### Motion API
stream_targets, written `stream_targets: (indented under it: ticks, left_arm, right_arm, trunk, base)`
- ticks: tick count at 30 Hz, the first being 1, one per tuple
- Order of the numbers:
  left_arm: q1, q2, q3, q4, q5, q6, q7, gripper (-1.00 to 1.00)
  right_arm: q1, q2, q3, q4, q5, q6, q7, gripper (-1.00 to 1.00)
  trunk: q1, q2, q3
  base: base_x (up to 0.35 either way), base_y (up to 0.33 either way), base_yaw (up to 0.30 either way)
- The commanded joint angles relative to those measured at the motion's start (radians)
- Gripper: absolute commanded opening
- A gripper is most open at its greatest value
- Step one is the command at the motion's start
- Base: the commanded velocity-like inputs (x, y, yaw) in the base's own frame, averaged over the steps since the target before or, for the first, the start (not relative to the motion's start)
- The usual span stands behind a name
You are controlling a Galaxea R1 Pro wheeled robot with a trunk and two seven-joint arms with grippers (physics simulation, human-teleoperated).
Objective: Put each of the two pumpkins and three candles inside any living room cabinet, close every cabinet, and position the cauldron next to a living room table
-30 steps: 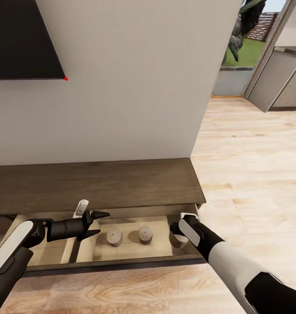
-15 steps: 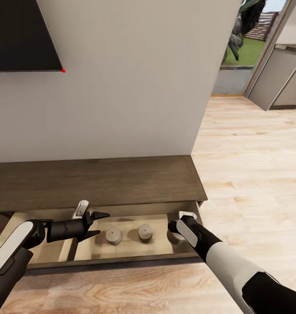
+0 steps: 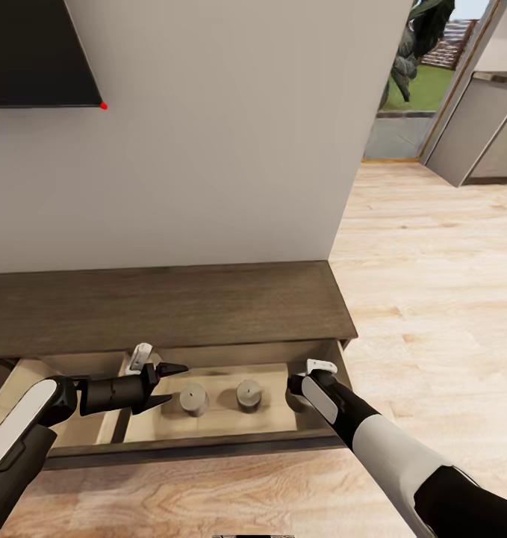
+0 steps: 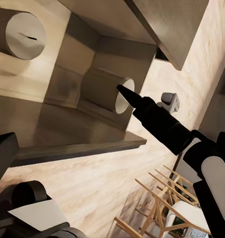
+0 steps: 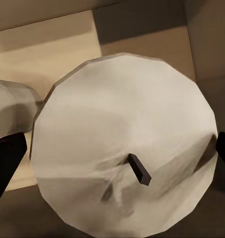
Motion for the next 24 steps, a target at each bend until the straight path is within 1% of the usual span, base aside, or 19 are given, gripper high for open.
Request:
stream_targets:
  ticks: [1,12,17,24]
  left_arm:
    - [-0.001,0.001,-0.001,-0.001,0.011,-0.001,0.010,1.00]
    - [0.000,0.001,-0.001,-0.004,0.012,-0.001,0.010,1.00]
    - [0.001,0.001,-0.001,-0.005,0.012,-0.001,0.010,1.00]
    - [0.001,0.001,-0.002,-0.026,0.013,0.001,0.009,1.00]
  right_arm:
    - [-0.001,-0.001,0.007,-0.002,-0.007,0.002,-0.008,-1.00]
    - [-0.001,-0.001,0.008,-0.002,-0.007,-0.010,-0.008,-1.00]
    - [-0.001,0.009,0.008,-0.002,-0.007,-0.024,-0.008,-1.00]
    - [-0.001,0.011,0.008,-0.002,-0.007,-0.026,-0.008,-1.00]
  trunk:
    - [0.004,-0.008,-0.004]
    - [0.046,-0.085,-0.038]
    - [0.065,-0.120,-0.054]
    - [0.092,-0.169,-0.076]
  base:
    - [0.000,0.000,0.000]
    - [0.000,0.000,0.000]
    - [0.000,0.000,0.000]
    - [0.000,0.000,0.000]
